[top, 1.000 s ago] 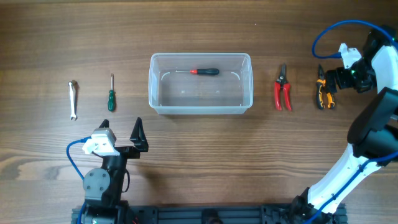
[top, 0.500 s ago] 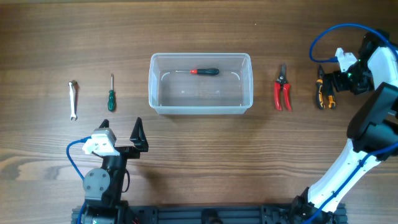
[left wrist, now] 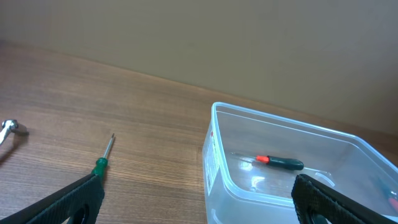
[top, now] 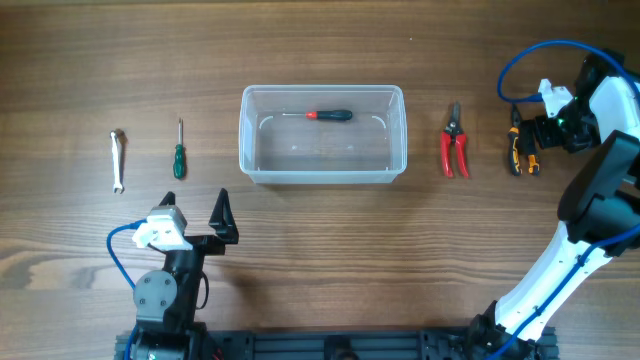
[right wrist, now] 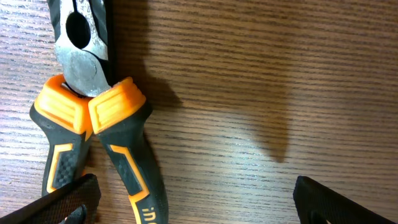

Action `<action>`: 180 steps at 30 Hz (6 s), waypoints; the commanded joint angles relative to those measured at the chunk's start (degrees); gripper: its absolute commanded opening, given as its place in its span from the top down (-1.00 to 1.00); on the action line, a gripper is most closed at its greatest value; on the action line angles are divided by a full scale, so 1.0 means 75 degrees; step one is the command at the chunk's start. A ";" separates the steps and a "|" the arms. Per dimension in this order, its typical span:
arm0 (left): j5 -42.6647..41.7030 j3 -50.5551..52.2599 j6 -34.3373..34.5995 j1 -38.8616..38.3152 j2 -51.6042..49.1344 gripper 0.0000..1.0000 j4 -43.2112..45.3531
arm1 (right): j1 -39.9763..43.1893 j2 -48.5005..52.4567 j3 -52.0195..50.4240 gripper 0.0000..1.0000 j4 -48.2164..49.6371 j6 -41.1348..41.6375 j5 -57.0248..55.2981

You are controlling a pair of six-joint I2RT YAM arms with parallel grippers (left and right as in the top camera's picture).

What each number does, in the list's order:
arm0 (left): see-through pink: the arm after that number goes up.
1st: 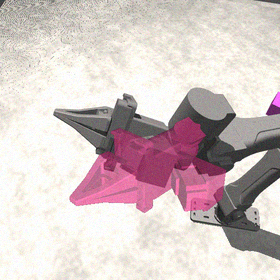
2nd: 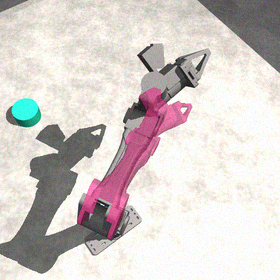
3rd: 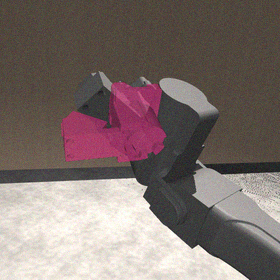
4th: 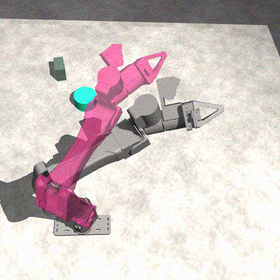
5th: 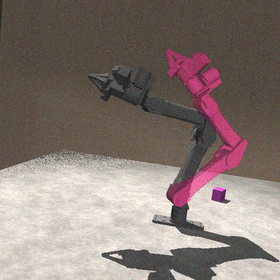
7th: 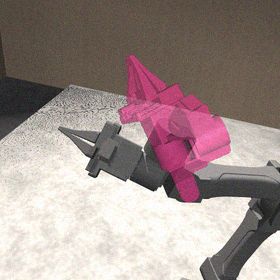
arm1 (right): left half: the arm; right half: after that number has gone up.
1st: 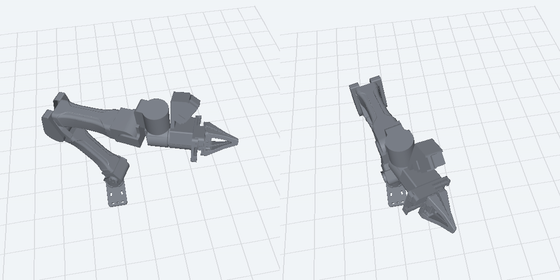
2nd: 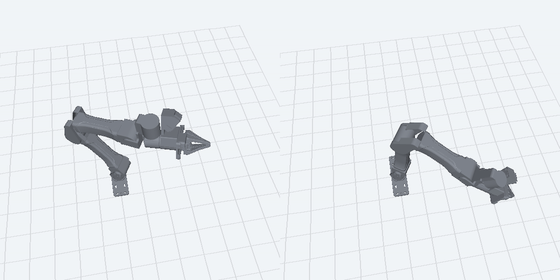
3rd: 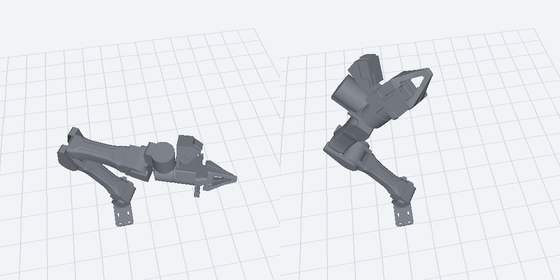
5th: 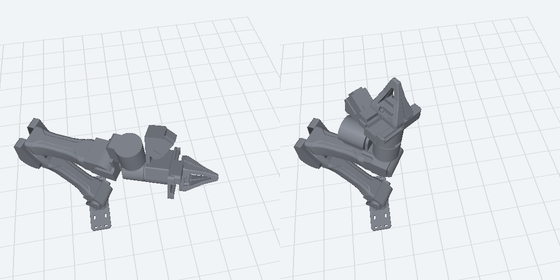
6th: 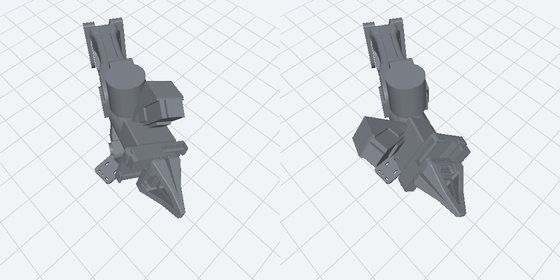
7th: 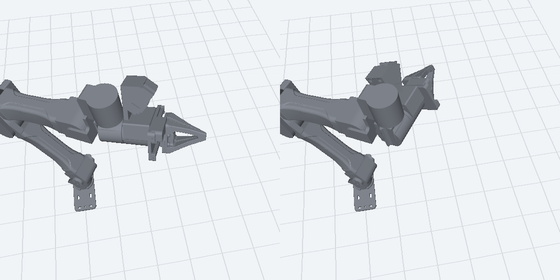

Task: Pack container
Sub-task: 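Lower the right gripper onto the orange-black pliers handles, then grasp the pliers and carry them over the container, then open the right gripper to drop the pliers into the container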

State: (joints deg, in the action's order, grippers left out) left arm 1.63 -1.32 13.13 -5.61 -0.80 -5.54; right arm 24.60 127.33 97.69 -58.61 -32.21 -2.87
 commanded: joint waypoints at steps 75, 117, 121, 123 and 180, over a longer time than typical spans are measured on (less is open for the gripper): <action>-0.0090 0.0038 -0.0070 0.0041 0.0050 -0.99 0.0023 | 0.0044 0.0338 0.0469 0.78 -0.0052 0.1040 0.0481; -0.0090 0.0038 -0.0070 0.0041 0.0050 -0.99 0.0023 | -0.6985 -0.1824 0.3908 0.92 -0.1993 -0.0822 0.0568; -0.0090 0.0038 -0.0070 0.0041 0.0050 -1.00 0.0023 | -0.6994 -0.1381 0.3908 0.92 -0.1999 -0.0592 0.0592; -0.0090 0.0038 -0.0070 0.0041 0.0050 -1.00 0.0023 | -0.7023 -0.1192 0.3908 0.92 -0.1999 -0.0504 0.0597; -0.0090 0.0038 -0.0070 0.0041 0.0050 -0.99 0.0023 | -0.6985 0.0064 0.4237 -0.86 -0.1970 0.0347 0.0504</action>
State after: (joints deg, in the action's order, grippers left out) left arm 1.63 -1.32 13.13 -5.61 -0.80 -5.54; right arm -29.43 130.41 123.33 -71.55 -33.85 5.54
